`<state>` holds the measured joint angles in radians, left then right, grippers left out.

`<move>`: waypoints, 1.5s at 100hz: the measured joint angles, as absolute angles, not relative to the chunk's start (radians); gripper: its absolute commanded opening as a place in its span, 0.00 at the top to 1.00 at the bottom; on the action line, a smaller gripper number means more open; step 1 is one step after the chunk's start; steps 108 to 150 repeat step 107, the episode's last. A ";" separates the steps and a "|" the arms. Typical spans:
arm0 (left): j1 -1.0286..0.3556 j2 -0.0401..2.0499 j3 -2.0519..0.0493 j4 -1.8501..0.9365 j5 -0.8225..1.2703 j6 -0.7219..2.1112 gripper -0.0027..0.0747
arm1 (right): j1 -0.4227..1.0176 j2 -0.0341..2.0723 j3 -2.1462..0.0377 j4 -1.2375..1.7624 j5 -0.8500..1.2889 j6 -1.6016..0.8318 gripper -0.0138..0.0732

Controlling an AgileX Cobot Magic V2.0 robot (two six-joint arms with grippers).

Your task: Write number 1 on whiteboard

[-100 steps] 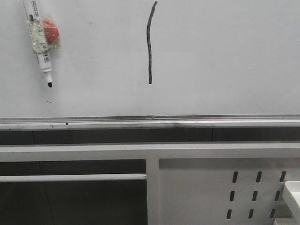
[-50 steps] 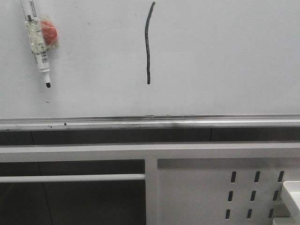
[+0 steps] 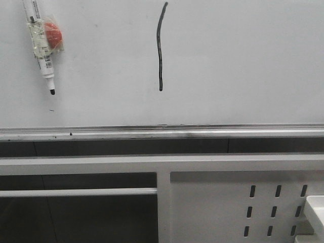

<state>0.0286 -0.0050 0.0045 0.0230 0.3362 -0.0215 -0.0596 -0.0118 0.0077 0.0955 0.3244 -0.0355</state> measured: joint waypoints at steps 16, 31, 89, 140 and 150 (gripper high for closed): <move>0.029 -0.005 0.005 0.023 0.336 -0.022 0.99 | -0.062 -0.012 0.008 0.095 0.329 -0.022 0.92; 0.029 -0.005 0.005 0.023 0.336 -0.022 0.99 | -0.062 -0.012 0.008 0.089 0.329 -0.022 0.92; 0.029 -0.005 0.005 0.023 0.336 -0.022 0.99 | -0.062 -0.012 0.008 0.063 0.330 -0.022 0.92; 0.029 -0.005 0.005 0.023 0.336 -0.022 0.99 | -0.062 -0.012 0.008 0.063 0.330 -0.022 0.92; 0.029 -0.005 0.005 0.023 0.336 -0.022 0.99 | -0.062 -0.012 0.008 0.063 0.330 -0.022 0.92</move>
